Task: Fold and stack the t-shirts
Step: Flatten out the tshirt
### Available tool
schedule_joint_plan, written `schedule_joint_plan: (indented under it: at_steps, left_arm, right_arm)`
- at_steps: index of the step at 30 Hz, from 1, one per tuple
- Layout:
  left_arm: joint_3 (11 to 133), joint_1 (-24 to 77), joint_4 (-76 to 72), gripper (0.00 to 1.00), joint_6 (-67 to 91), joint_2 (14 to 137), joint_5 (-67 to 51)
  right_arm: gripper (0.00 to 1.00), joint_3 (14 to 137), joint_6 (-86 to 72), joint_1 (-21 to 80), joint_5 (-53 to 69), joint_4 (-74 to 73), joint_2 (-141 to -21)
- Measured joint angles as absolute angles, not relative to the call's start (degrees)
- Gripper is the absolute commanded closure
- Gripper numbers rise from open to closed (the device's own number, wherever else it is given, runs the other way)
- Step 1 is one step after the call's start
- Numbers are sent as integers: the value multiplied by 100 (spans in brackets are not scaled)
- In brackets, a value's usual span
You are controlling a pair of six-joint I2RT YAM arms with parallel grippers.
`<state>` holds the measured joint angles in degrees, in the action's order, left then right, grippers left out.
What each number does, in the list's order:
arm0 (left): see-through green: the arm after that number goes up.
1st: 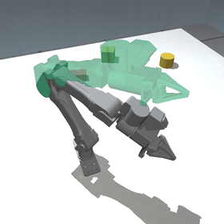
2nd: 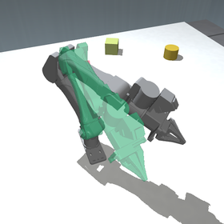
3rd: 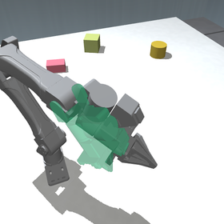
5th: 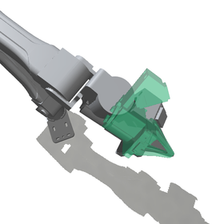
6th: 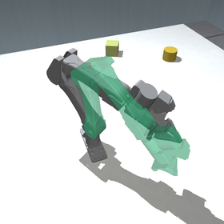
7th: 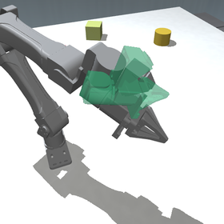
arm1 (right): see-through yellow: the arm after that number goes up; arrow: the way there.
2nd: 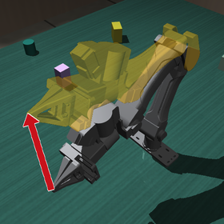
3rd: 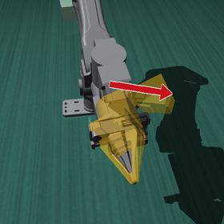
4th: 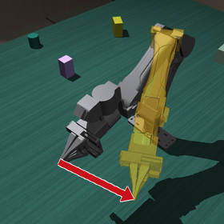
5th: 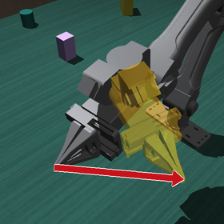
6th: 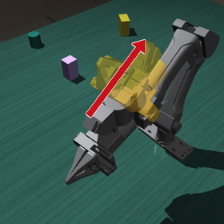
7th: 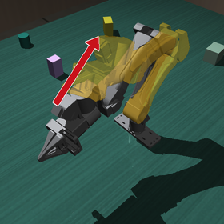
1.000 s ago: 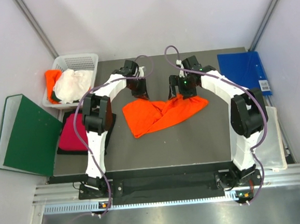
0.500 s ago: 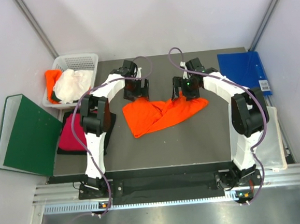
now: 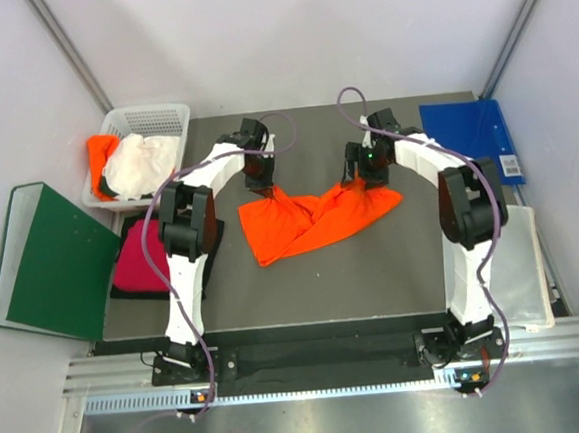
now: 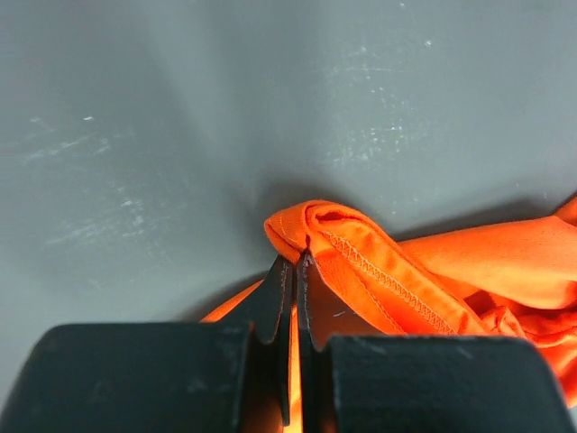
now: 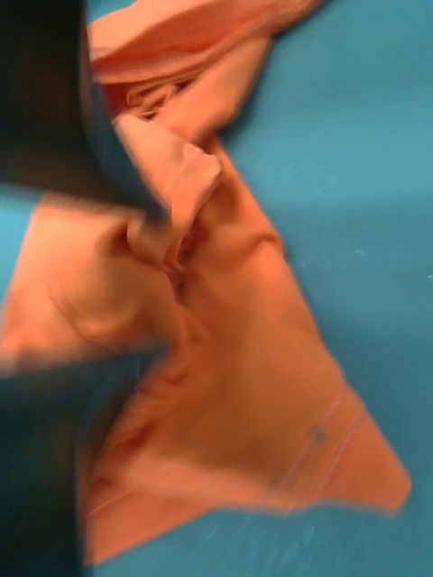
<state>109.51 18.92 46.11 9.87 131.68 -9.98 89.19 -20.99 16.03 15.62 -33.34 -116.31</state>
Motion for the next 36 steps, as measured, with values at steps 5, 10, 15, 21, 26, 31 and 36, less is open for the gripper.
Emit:
schedule_joint_plan:
  at_steps: [5, 10, 15, 21, 26, 31, 36]
  left_arm:
    - [10943, 1892, 4609, 100, 1114, 12927, -598]
    - [10925, 1747, 4438, 100, 1441, 12296, -43]
    - [10943, 1487, 3953, 100, 1734, 11841, 336]
    - [11133, 1308, 3400, 100, 1900, 11767, 635]
    - [10639, 1323, 3028, 100, 1949, 11275, 716]
    - [9806, 1332, 3087, 100, 1968, 10584, 760]
    - [8910, 1332, 3629, 100, 2150, 10278, 827]
  right_arm:
    - [100, 9295, -2137, 1599, 1833, -3430, -12337]
    - [100, 9303, -2158, 1594, 1695, -3507, -12223]
    - [100, 9400, -2202, 1498, 1415, -3555, -11802]
    - [100, 9603, -2257, 1247, 1011, -3146, -10881]
    - [100, 9107, -2233, 1120, 762, -2611, -9745]
    - [93, 7972, -2141, 1096, 733, -2639, -8932]
    - [13, 6440, -2093, 1096, 867, -3293, -9028]
